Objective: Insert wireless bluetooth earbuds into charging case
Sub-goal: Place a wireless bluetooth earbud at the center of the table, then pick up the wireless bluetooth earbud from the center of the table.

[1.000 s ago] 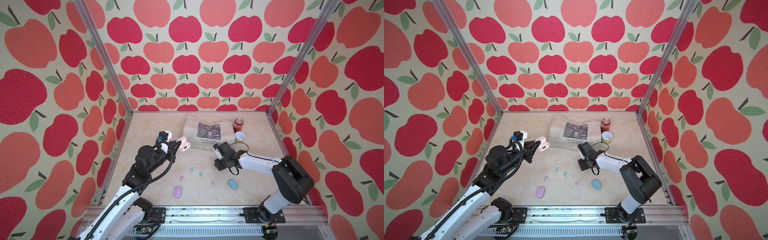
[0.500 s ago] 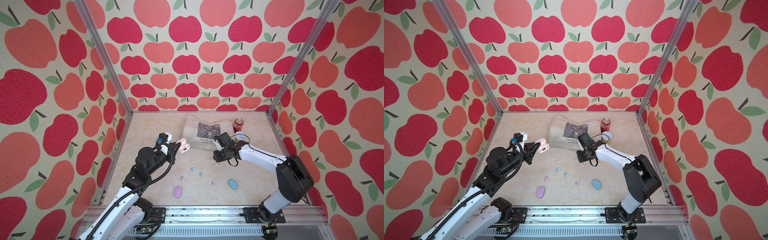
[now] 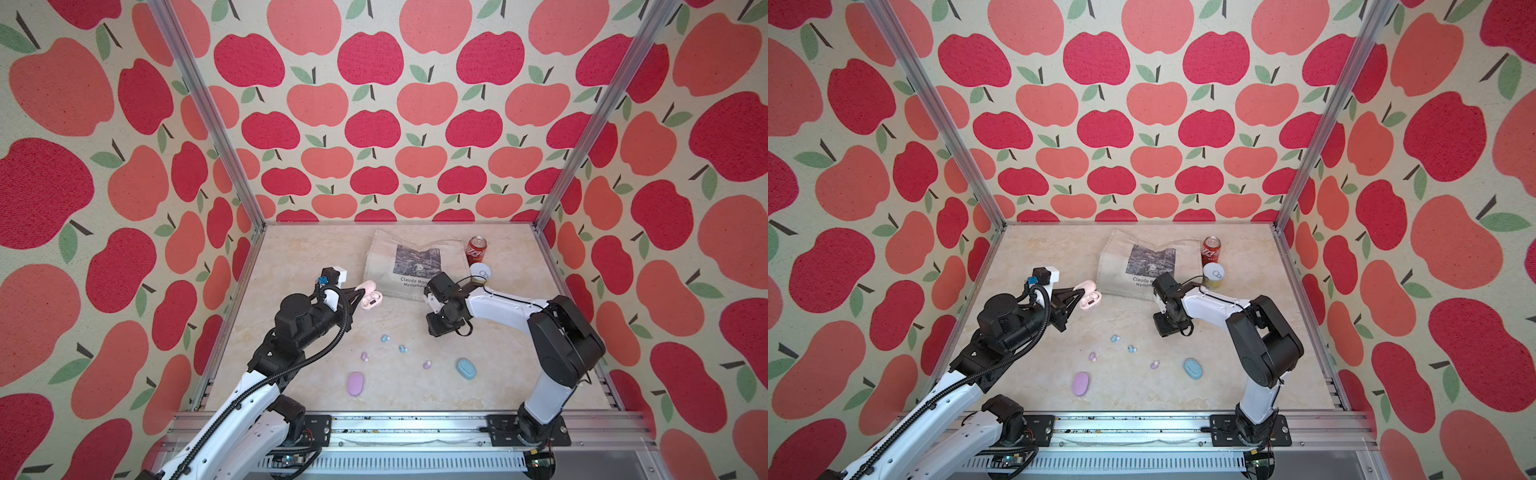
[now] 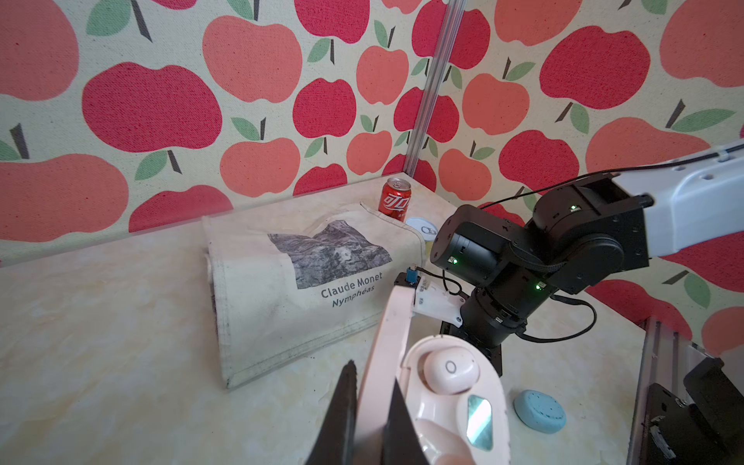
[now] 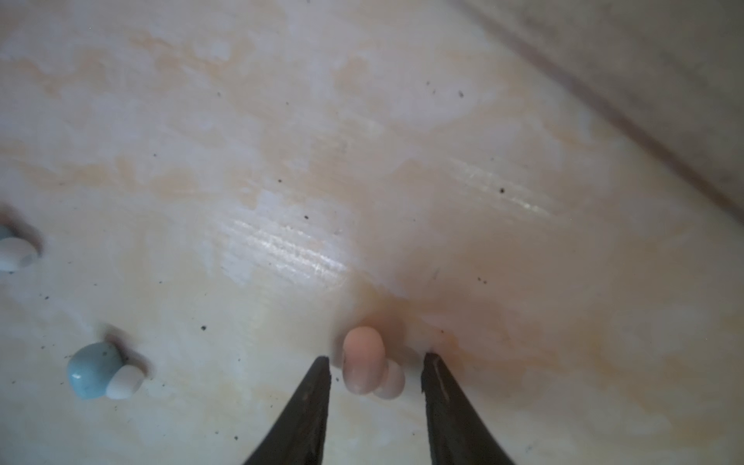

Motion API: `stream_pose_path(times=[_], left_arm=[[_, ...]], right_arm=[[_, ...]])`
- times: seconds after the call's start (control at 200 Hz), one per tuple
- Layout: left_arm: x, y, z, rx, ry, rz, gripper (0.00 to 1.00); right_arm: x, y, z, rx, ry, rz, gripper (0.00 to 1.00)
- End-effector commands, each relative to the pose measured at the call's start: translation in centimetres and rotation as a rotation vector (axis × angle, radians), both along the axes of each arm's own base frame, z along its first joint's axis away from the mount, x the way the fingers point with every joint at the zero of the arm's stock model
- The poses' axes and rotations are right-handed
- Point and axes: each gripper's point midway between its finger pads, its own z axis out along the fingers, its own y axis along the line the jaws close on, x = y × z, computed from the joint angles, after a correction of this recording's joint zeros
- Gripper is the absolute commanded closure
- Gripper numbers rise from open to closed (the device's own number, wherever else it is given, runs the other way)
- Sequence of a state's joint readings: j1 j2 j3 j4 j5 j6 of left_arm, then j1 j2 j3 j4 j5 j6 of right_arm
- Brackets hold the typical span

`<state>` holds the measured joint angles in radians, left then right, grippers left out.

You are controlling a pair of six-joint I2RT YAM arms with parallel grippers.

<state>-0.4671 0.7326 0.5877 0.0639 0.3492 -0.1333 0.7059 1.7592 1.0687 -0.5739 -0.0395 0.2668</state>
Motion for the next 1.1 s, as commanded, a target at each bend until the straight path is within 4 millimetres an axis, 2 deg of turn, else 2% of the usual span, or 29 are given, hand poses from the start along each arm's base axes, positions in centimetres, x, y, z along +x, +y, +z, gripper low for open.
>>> stream_pose_path(times=[0.0, 0.25, 0.485, 0.76, 0.941, 1.096], left_arm=[[-0.2, -0.3, 0.7, -0.035, -0.005, -0.024, 1.0], [-0.8, -0.9, 0.1, -0.048, 0.012, -0.041, 1.0], [-0.9, -0.9, 0.2, -0.047, 0.008, -0.036, 1.0], [-1.0, -0.9, 0.0, -0.046, 0.012, -0.039, 1.0], [-1.0, -1.0, -0.2, -0.042, 0.015, -0.041, 1.0], [-0.6, -1.4, -0.5, -0.041, -0.002, -0.053, 1.0]], right_arm=[[0.1, 0.6, 0.0, -0.015, 0.003, 0.042, 0.59], [0.5, 0.7, -0.3, -0.06, -0.01, 0.072, 0.6], [0.0, 0.6, -0.7, -0.088, 0.003, 0.095, 0.7], [-0.5, 0.3, -1.1, -0.102, 0.018, 0.092, 0.77], [-0.3, 0.5, -0.8, -0.099, 0.012, 0.09, 0.86], [0.4, 0.8, 0.5, -0.061, -0.004, 0.062, 0.91]])
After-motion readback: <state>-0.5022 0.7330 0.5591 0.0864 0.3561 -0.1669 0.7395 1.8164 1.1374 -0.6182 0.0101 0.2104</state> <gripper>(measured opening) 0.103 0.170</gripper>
